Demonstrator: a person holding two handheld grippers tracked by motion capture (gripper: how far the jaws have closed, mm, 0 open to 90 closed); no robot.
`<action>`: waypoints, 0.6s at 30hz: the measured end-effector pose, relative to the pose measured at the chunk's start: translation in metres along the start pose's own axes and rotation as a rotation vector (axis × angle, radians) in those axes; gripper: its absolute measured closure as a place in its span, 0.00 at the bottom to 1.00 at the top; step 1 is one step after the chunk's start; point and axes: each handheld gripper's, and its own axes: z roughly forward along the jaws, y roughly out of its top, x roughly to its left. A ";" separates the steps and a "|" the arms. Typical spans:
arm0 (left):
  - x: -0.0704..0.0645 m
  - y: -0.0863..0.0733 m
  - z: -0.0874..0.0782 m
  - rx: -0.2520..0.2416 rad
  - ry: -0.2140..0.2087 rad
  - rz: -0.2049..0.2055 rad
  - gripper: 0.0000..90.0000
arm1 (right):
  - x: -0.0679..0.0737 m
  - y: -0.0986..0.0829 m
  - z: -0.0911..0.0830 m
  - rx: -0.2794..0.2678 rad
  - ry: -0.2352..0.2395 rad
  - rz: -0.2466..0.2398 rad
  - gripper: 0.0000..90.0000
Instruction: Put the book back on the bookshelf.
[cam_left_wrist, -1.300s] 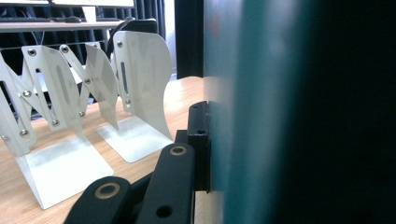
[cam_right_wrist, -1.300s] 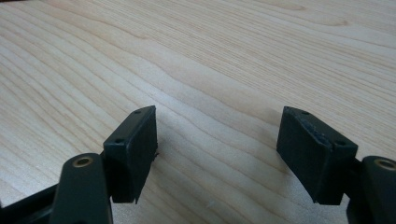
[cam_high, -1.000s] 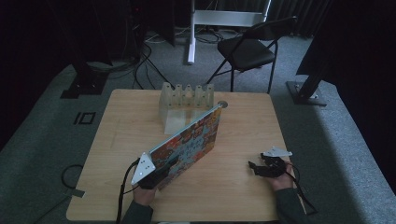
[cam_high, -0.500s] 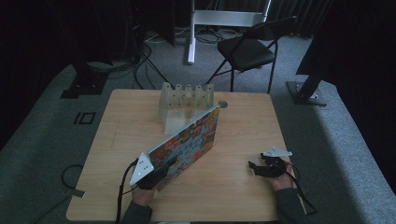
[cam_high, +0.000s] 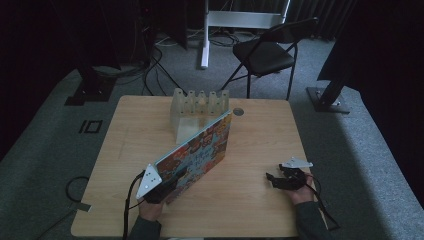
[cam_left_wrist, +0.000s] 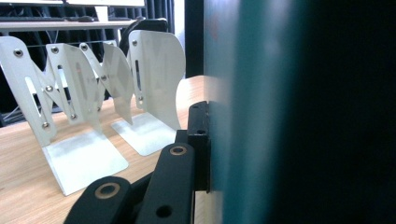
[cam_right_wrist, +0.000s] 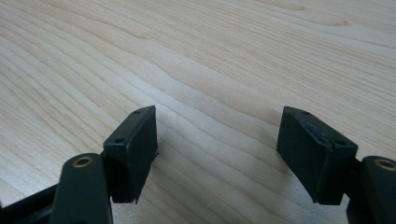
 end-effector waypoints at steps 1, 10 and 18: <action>0.000 0.000 0.000 0.001 0.000 0.001 0.90 | 0.000 0.000 0.000 0.000 0.000 0.000 0.32; 0.002 0.000 -0.003 0.002 0.010 0.002 0.90 | 0.000 0.000 0.000 0.000 0.000 0.000 0.32; 0.003 0.000 -0.005 0.004 0.018 0.003 0.90 | 0.000 0.000 0.000 0.000 0.001 0.000 0.32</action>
